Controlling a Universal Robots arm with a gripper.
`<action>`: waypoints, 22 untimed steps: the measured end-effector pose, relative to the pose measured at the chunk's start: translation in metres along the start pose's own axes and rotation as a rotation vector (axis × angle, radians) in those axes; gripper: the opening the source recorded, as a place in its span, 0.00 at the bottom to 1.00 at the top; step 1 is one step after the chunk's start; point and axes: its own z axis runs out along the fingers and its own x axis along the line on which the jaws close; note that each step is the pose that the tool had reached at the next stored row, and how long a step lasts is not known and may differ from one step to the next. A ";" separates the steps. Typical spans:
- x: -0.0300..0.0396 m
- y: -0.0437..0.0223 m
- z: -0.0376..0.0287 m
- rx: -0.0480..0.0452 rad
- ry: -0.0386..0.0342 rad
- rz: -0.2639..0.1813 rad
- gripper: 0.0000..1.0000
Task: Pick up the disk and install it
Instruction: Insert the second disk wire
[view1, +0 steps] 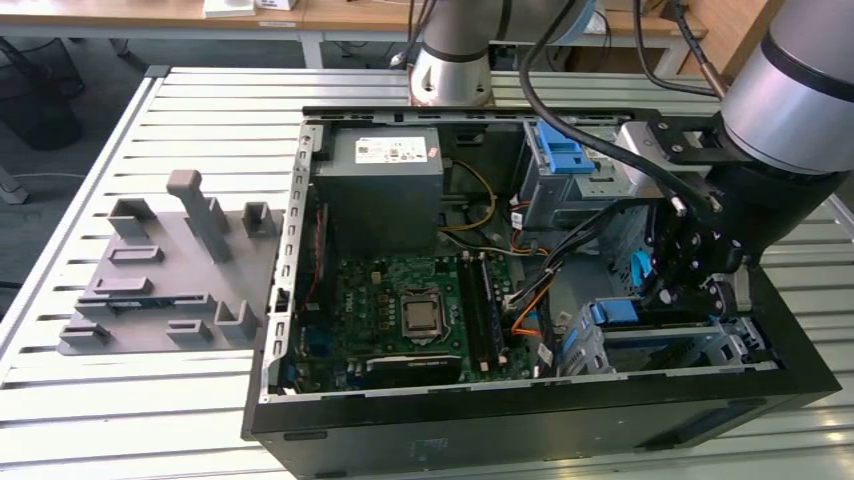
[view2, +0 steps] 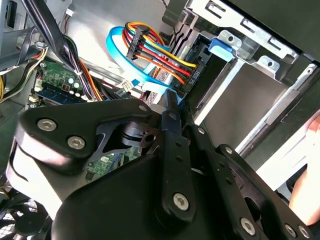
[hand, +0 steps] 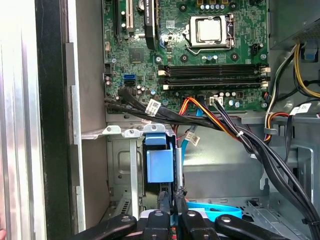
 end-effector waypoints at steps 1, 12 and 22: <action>0.0000 0.0000 0.0001 0.0000 -0.0001 0.000 0.17; 0.0000 -0.0001 -0.0052 -0.0001 -0.0011 0.000 0.24; 0.0000 -0.0024 -0.0115 -0.0037 -0.0010 0.000 0.16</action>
